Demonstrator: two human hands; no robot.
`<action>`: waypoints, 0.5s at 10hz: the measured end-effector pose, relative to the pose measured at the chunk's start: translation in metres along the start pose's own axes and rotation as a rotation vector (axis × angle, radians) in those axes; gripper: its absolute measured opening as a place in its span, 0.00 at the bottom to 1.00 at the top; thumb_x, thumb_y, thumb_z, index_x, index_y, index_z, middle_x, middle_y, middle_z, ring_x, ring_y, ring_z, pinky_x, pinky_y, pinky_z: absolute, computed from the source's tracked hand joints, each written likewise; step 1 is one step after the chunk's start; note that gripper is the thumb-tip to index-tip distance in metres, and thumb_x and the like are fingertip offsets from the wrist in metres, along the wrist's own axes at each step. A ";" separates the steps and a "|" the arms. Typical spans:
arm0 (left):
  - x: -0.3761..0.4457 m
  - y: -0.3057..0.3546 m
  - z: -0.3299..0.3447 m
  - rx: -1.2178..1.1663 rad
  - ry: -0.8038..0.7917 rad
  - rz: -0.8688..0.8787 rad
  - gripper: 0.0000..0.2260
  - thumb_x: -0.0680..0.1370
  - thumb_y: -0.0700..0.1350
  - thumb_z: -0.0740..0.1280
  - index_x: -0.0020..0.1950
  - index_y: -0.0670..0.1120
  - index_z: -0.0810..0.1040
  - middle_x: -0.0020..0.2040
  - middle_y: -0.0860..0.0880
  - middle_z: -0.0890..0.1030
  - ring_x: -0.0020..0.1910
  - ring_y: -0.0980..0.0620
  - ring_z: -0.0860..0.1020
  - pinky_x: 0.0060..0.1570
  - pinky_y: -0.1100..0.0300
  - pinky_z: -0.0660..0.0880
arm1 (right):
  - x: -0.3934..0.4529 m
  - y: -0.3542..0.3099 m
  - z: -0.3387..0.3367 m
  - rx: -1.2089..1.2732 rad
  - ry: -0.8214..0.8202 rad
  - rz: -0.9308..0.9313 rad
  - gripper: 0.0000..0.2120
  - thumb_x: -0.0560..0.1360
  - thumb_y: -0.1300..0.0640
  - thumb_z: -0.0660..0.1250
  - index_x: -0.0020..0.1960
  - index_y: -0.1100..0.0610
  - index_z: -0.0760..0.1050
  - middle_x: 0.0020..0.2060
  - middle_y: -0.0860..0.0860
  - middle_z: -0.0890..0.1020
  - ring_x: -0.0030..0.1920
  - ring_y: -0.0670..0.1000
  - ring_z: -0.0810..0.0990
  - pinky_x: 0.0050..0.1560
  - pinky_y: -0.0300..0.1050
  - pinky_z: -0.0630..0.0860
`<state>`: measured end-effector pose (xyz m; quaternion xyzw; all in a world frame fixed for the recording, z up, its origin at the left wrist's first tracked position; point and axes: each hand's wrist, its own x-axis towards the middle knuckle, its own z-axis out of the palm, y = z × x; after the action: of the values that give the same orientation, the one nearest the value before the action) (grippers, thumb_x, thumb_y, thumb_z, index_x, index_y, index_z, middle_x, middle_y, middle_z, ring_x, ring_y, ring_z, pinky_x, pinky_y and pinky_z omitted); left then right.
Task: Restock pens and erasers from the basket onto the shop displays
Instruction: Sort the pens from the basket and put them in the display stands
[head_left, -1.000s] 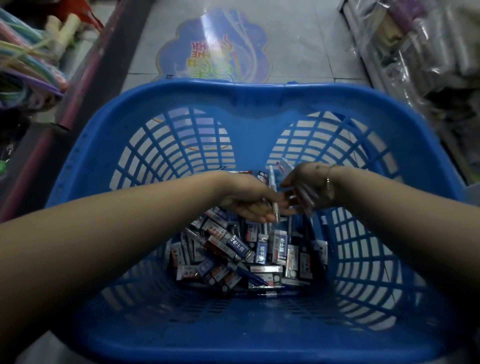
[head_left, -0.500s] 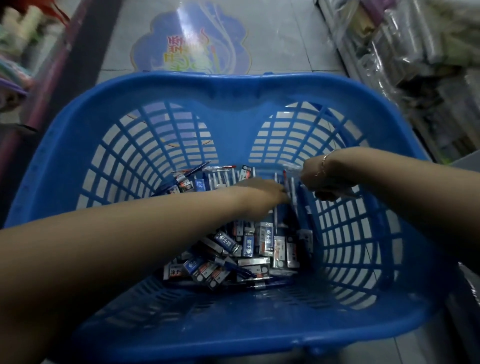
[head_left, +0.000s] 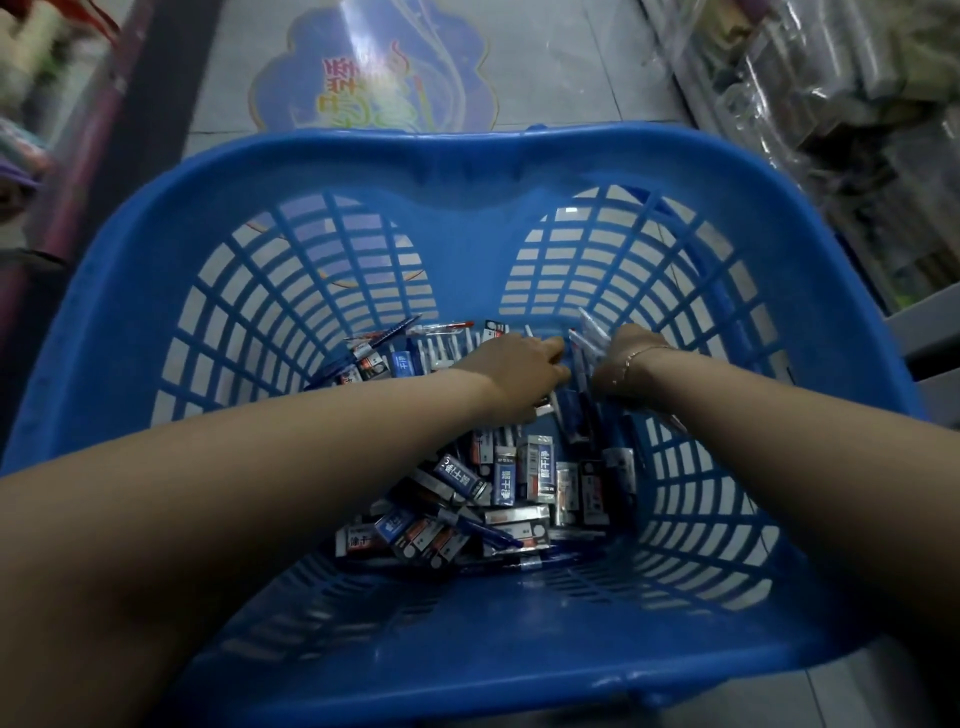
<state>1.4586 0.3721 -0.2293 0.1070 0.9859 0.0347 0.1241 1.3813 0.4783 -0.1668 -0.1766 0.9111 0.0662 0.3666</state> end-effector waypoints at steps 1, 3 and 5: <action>-0.001 -0.003 0.003 0.017 0.029 0.048 0.17 0.77 0.50 0.67 0.64 0.49 0.74 0.59 0.48 0.75 0.57 0.46 0.74 0.60 0.51 0.70 | 0.004 -0.002 0.001 -0.005 -0.060 -0.097 0.17 0.79 0.57 0.62 0.63 0.66 0.73 0.63 0.61 0.76 0.65 0.60 0.73 0.61 0.50 0.69; -0.004 -0.012 0.016 -0.079 0.059 0.033 0.17 0.79 0.51 0.61 0.67 0.50 0.72 0.65 0.48 0.74 0.61 0.49 0.73 0.66 0.53 0.63 | 0.024 -0.019 0.034 0.176 0.007 -0.023 0.26 0.77 0.58 0.66 0.72 0.58 0.61 0.69 0.55 0.69 0.67 0.58 0.70 0.52 0.37 0.77; -0.009 -0.007 0.011 -0.150 0.056 0.008 0.13 0.80 0.52 0.60 0.60 0.47 0.75 0.56 0.48 0.76 0.56 0.48 0.73 0.59 0.53 0.66 | 0.029 -0.006 0.024 0.303 -0.081 -0.028 0.22 0.74 0.57 0.68 0.65 0.60 0.68 0.68 0.55 0.70 0.53 0.55 0.75 0.52 0.46 0.75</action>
<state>1.4687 0.3635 -0.2383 0.1002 0.9832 0.1118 0.1041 1.3799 0.4705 -0.2044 -0.1290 0.8925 -0.0701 0.4265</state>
